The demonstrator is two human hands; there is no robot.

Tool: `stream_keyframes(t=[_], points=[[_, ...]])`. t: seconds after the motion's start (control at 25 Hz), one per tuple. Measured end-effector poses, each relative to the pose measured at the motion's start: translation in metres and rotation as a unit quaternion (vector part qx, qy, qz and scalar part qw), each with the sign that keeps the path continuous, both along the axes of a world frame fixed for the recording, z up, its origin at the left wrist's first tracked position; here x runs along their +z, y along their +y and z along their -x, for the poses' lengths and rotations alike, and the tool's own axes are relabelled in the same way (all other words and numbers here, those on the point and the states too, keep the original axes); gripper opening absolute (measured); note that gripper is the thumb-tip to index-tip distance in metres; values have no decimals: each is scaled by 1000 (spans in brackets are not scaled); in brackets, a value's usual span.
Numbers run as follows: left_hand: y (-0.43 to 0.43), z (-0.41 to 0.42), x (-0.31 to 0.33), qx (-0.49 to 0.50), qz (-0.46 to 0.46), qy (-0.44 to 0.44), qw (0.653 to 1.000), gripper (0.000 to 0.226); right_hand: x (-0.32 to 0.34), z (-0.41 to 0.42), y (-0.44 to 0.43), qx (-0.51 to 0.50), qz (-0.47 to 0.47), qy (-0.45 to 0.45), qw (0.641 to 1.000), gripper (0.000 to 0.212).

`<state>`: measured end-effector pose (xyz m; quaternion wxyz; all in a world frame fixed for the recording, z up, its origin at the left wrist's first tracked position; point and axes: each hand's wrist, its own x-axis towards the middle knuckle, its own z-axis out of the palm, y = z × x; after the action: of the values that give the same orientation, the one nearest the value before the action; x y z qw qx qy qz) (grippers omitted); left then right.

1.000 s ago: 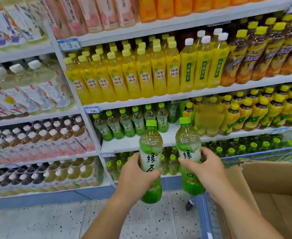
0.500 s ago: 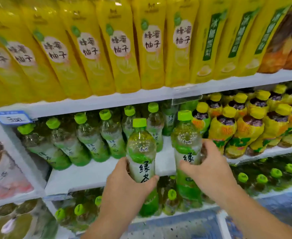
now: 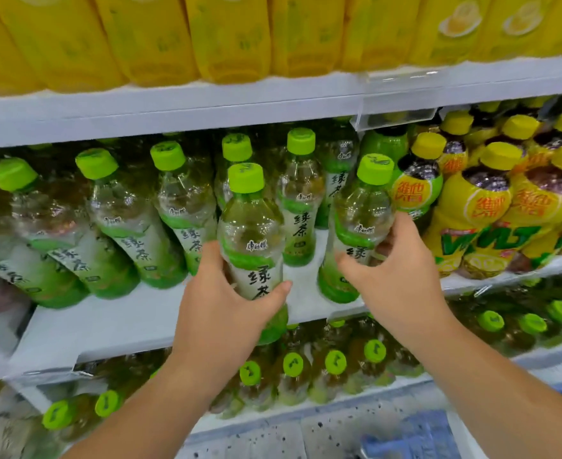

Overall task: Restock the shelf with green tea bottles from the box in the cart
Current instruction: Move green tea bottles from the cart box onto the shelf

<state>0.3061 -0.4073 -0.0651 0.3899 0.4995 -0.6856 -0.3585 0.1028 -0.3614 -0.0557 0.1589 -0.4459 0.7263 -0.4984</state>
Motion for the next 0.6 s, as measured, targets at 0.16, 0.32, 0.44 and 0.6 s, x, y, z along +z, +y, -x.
stream_keyframes(t=[0.16, 0.32, 0.44, 0.6], points=[[-9, 8, -9, -19, 22, 23, 999, 62, -13, 0, -7, -18, -6, 12, 1000, 34], [-14, 9, -14, -33, 31, 33, 998, 63, -46, -12, 2, -63, -53, -15, 996, 43], [-18, 8, -17, -41, 32, 34, 998, 66, -57, -10, -10, -101, -62, -32, 992, 37], [-22, 8, -17, -55, 29, 16, 998, 70, -61, -5, -29, -142, -57, -48, 987, 30]])
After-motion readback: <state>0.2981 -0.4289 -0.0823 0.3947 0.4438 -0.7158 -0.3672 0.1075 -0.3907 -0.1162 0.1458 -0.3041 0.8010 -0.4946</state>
